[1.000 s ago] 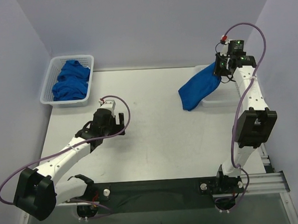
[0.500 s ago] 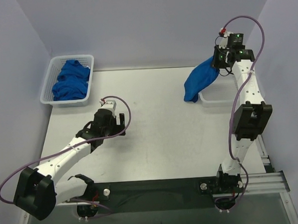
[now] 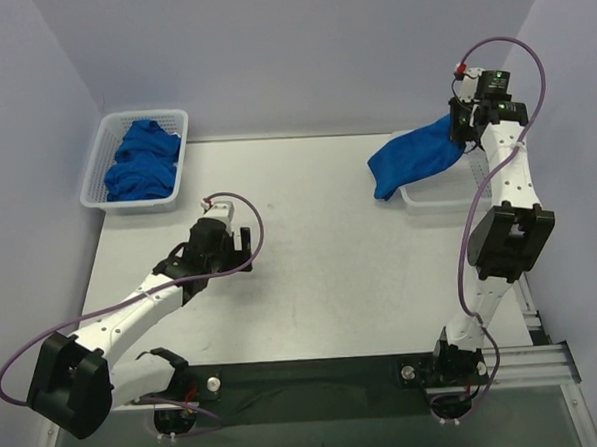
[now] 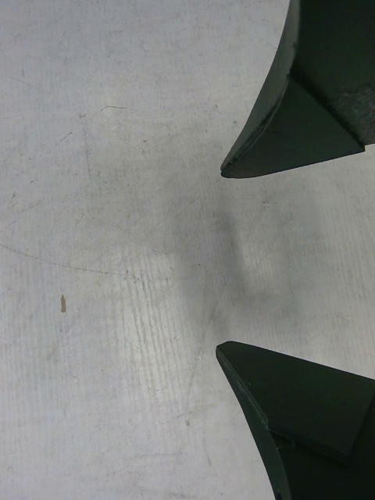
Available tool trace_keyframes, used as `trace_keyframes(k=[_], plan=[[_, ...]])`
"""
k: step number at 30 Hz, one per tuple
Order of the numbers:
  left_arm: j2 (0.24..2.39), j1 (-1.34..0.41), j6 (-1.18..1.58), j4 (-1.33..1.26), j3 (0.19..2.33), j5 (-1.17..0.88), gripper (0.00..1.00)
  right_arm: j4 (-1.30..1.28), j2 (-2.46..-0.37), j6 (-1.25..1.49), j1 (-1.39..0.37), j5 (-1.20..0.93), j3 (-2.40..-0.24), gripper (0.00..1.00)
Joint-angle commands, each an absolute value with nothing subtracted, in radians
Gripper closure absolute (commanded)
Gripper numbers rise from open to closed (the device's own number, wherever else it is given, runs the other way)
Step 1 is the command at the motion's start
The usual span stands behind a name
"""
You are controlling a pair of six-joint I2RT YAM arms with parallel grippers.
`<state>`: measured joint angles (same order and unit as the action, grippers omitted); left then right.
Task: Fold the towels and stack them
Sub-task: Neatly place the folded towel into the bin
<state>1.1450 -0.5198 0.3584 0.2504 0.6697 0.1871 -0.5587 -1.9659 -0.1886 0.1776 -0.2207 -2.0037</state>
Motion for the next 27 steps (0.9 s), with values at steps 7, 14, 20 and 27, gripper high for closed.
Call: trace_keyframes(k=[7, 14, 20, 27], plan=[[1.167, -0.532, 0.351, 0.225, 0.678, 0.204, 0.02, -0.560, -1.977, -0.307, 0.209, -0.104, -2.003, 1.00], [1.186, -0.537, 0.351, 0.238, 0.676, 0.201, 0.03, -0.557, -2.025, -0.347, 0.215, -0.060, -2.025, 1.00], [1.200, -0.537, 0.351, 0.244, 0.675, 0.192, 0.02, -0.545, -2.060, -0.368, 0.216, -0.040, -2.028, 1.00], [1.212, -0.537, 0.348, 0.255, 0.683, 0.189, 0.03, -0.526, -2.095, -0.399, 0.216, 0.029, -2.026, 1.00]])
